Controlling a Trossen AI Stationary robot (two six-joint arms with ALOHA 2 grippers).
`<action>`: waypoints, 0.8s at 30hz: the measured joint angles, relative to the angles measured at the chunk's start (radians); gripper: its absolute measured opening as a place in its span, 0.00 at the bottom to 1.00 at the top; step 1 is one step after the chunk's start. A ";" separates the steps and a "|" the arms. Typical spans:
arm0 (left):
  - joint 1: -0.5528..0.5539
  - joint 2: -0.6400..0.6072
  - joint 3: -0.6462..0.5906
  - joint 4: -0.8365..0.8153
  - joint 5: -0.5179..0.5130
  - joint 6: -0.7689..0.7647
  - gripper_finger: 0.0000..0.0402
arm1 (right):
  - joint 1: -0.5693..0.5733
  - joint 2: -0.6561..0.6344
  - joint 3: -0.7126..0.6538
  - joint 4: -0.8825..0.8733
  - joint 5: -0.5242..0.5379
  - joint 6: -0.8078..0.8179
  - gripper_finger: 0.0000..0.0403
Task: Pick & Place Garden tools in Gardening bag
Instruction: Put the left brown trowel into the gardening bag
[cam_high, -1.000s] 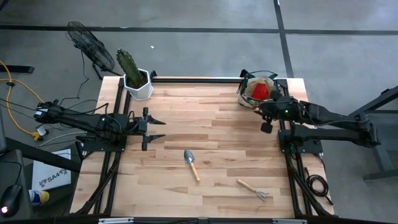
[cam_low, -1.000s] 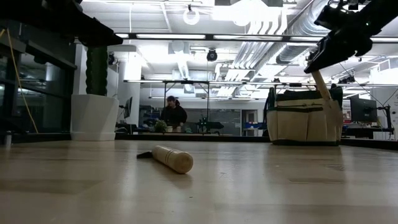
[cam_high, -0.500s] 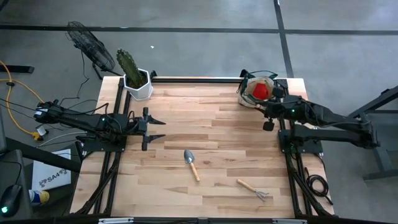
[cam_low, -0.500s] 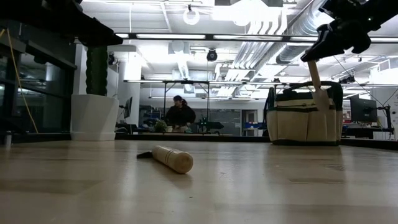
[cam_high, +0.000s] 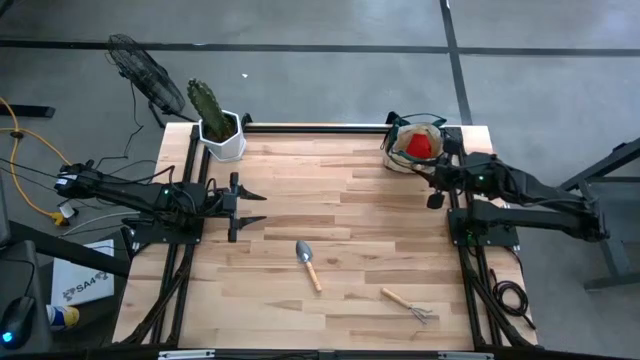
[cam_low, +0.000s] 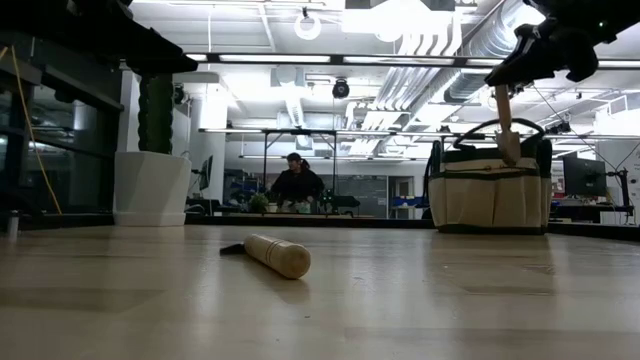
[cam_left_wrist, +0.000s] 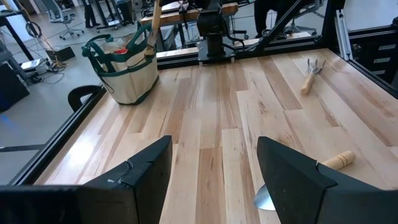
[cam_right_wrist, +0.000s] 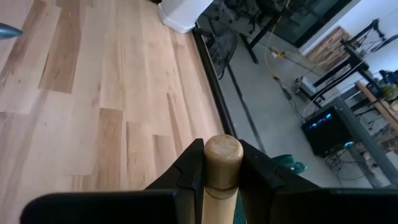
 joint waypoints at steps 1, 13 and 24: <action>0.000 0.000 0.000 0.000 0.000 0.000 0.57 | 0.000 -0.002 0.000 -0.001 0.001 -0.004 0.14; 0.000 0.000 0.000 -0.004 0.000 0.000 0.57 | -0.023 -0.006 0.001 -0.060 -0.037 0.019 0.14; 0.000 0.000 0.000 -0.005 0.001 0.005 0.57 | -0.154 -0.005 0.001 -0.071 -0.122 -0.028 0.14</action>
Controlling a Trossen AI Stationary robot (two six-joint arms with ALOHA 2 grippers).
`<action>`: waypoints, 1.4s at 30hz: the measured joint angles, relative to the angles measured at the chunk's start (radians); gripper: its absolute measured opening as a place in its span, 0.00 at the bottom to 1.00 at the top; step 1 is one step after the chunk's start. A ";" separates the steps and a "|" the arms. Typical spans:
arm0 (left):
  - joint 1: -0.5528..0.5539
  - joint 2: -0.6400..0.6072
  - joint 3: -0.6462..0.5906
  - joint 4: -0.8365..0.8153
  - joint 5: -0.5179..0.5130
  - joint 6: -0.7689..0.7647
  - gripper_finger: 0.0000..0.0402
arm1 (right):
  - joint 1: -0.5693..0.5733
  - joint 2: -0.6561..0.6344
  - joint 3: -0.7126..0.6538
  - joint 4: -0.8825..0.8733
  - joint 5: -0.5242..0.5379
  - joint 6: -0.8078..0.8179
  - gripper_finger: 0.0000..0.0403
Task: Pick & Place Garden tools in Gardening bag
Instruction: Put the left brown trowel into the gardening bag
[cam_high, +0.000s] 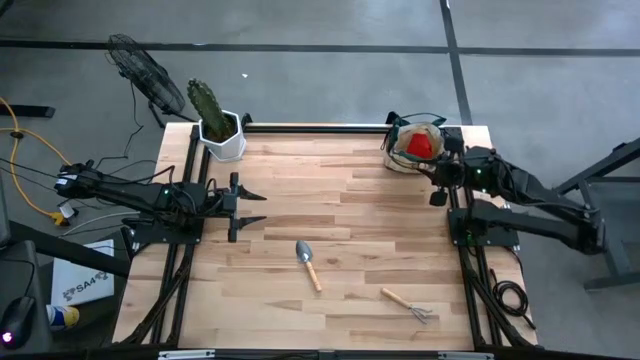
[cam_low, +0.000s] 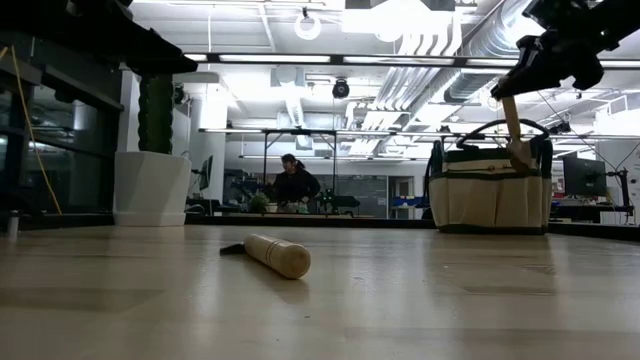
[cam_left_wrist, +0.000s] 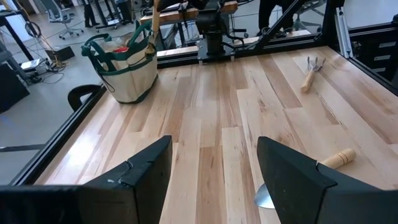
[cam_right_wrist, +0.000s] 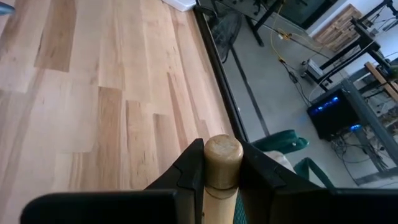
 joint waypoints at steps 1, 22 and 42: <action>0.000 0.000 0.000 0.000 0.001 0.000 0.57 | -0.015 0.000 0.000 0.000 -0.015 -0.005 0.14; 0.000 0.000 0.000 -0.042 0.003 -0.003 0.57 | -0.351 0.225 0.000 0.089 -0.221 -0.123 0.14; 0.000 0.000 0.000 -0.053 0.003 -0.032 0.57 | -0.426 0.230 -0.001 0.104 -0.073 -0.048 0.19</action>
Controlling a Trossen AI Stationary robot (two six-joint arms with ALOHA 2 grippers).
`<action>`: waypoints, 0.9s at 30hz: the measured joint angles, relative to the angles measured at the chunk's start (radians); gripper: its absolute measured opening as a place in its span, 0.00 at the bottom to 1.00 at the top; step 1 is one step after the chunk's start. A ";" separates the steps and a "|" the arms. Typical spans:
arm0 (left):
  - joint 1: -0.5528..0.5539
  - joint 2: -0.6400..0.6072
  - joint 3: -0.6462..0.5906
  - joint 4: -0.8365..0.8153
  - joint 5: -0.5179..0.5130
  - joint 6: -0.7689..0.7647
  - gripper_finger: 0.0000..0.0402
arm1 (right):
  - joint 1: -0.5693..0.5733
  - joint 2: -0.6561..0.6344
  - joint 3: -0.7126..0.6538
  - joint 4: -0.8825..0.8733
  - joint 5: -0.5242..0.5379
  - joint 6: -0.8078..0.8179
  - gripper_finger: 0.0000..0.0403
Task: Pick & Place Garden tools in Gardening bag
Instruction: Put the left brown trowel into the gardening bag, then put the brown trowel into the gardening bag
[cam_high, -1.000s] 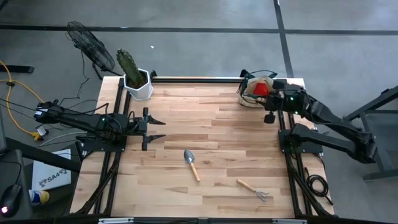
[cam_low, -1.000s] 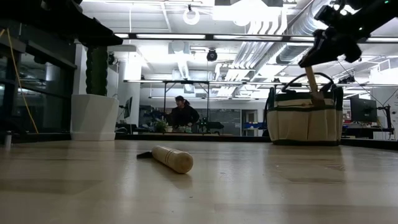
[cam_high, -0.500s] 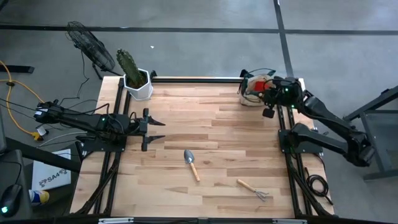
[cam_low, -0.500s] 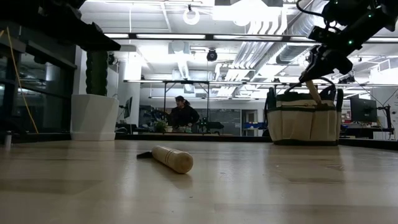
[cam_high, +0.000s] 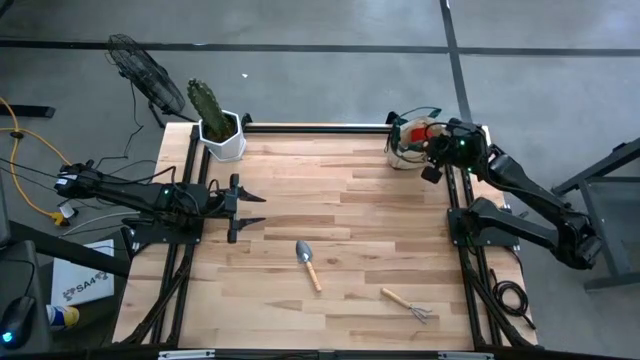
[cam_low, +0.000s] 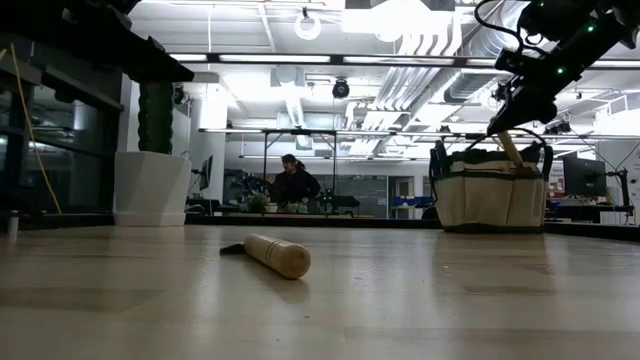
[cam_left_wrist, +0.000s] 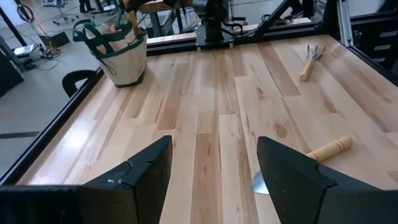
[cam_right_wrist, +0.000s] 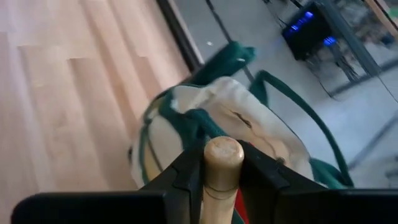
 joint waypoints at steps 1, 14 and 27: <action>0.000 0.000 0.000 0.000 0.000 -0.001 0.57 | 0.000 0.000 0.000 0.008 0.019 0.021 0.20; 0.000 0.000 0.000 0.000 0.000 -0.003 0.57 | 0.000 -0.001 0.000 0.039 0.139 0.233 0.47; 0.000 0.000 0.000 0.000 0.000 -0.018 0.57 | 0.000 -0.073 0.000 0.068 0.133 0.480 0.53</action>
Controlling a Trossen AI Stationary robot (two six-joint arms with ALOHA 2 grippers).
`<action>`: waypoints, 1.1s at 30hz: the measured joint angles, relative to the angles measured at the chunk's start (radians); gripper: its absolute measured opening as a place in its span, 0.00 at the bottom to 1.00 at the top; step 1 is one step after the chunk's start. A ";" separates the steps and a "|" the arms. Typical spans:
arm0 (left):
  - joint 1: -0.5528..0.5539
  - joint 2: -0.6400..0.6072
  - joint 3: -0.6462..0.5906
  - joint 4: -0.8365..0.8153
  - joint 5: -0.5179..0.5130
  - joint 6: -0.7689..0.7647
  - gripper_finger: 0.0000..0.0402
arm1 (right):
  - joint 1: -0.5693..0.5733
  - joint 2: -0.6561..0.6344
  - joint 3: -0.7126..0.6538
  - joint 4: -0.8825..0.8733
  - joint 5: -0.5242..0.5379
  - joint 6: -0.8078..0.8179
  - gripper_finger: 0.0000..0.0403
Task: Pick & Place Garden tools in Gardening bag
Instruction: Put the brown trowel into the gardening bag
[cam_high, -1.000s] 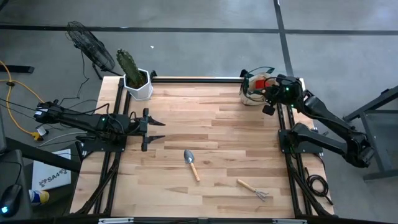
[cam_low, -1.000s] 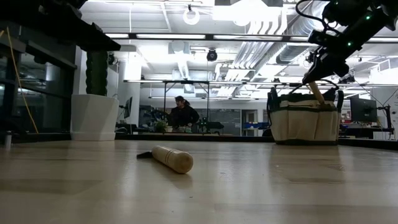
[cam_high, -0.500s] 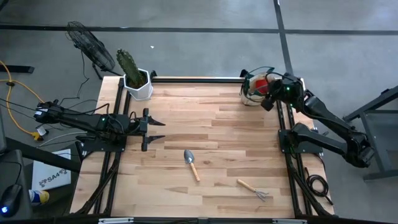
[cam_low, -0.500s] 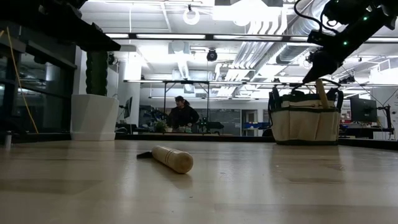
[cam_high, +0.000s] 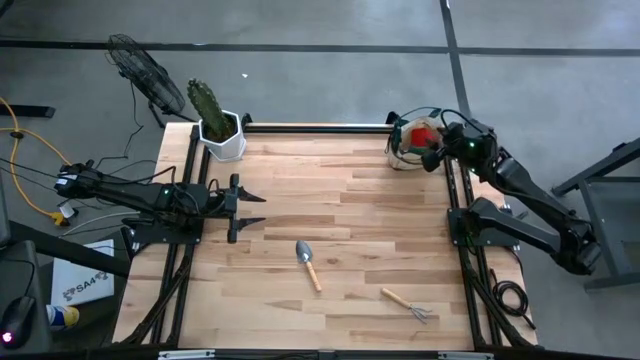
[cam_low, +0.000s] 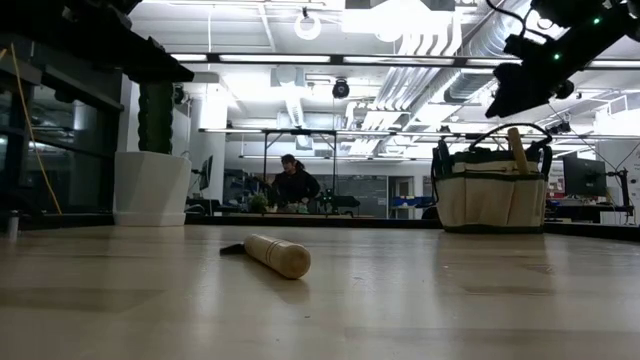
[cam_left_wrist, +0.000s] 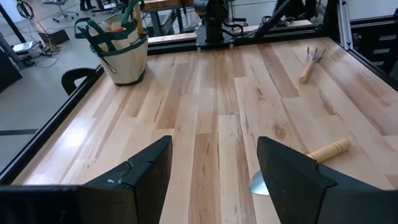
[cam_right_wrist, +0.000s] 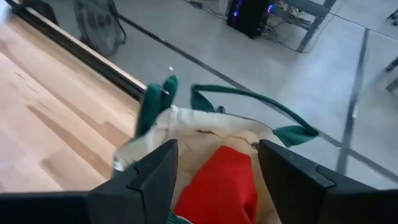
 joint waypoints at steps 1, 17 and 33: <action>0.000 0.000 0.000 0.000 0.000 0.000 0.57 | 0.000 -0.008 0.000 0.002 -0.007 0.013 0.53; 0.000 0.079 0.000 0.035 -0.002 0.000 0.57 | 0.001 -0.134 0.000 0.009 -0.133 0.154 0.53; 0.000 0.453 0.002 0.238 0.090 0.206 0.57 | 0.000 -0.177 0.000 0.008 -0.443 0.237 0.53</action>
